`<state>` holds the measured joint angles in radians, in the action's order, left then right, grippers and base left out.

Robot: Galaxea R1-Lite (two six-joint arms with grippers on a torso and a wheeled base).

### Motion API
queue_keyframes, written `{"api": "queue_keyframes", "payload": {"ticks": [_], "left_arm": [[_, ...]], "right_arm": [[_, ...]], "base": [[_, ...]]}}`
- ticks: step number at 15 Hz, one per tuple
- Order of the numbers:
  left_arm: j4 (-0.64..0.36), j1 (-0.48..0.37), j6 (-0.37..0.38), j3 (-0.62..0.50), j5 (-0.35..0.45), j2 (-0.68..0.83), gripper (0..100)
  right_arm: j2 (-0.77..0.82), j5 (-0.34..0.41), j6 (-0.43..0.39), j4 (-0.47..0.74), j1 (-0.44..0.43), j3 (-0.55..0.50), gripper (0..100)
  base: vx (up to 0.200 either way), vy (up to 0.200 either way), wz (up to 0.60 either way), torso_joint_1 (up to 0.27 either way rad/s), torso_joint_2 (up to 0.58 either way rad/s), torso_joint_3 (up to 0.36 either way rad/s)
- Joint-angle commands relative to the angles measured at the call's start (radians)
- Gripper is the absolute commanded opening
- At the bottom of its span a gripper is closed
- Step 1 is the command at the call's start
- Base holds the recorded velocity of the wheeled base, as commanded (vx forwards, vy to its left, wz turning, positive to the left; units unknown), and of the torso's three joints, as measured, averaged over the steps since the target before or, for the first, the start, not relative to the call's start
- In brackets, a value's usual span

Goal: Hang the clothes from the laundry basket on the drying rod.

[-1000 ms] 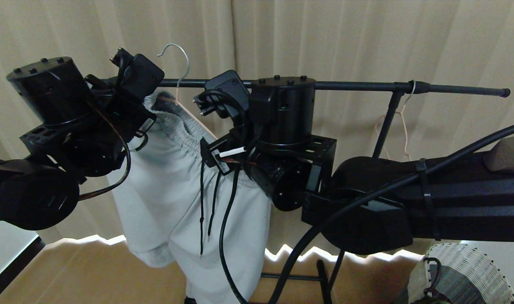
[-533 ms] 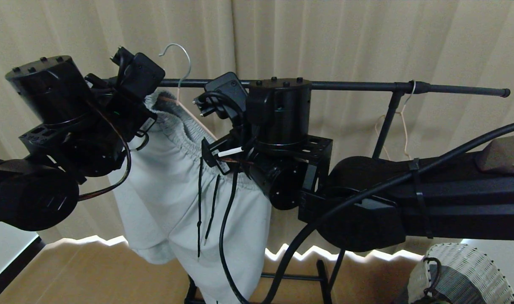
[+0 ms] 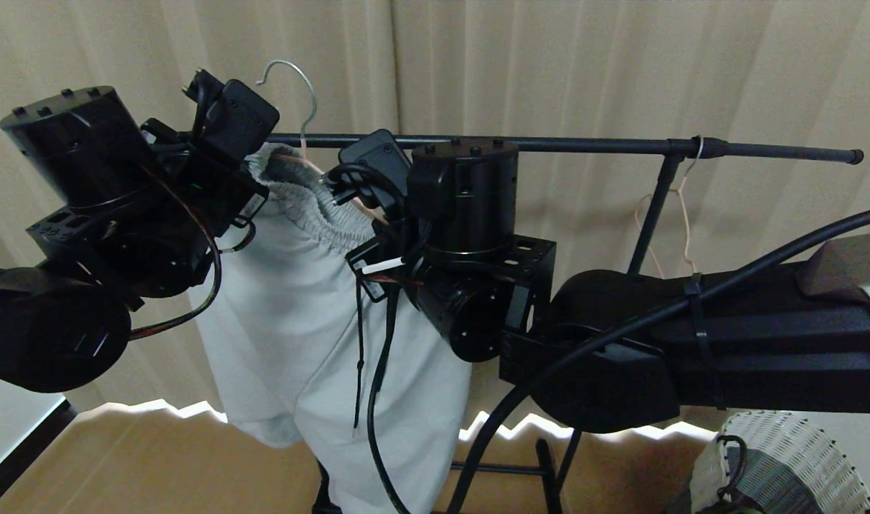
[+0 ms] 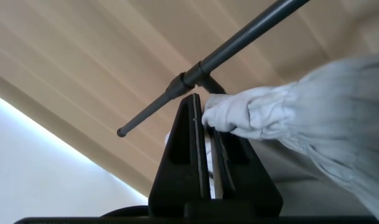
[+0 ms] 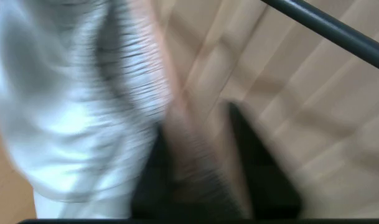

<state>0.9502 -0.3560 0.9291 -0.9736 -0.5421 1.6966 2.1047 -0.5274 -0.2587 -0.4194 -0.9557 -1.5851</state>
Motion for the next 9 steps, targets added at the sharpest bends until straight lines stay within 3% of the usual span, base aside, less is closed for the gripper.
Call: {"api": "queue_keyframes", "payload": {"ticks": [1, 9], "left_arm": [[0.001, -0.008, -0.003, 0.0, -0.001, -0.003, 0], [0.002, -0.008, -0.004, 0.006, 0.036, 0.0, 0]], "right_arm": [[0.001, 0.0, -0.001, 0.001, 0.005, -0.003, 0], [-0.009, 0.001, 0.003, -0.016, 0.037, -0.001, 0]], "base": [[0.0, 0.0, 0.0, 0.0, 0.0, 0.0], [0.0, 0.0, 0.0, 0.0, 0.0, 0.0]]}}
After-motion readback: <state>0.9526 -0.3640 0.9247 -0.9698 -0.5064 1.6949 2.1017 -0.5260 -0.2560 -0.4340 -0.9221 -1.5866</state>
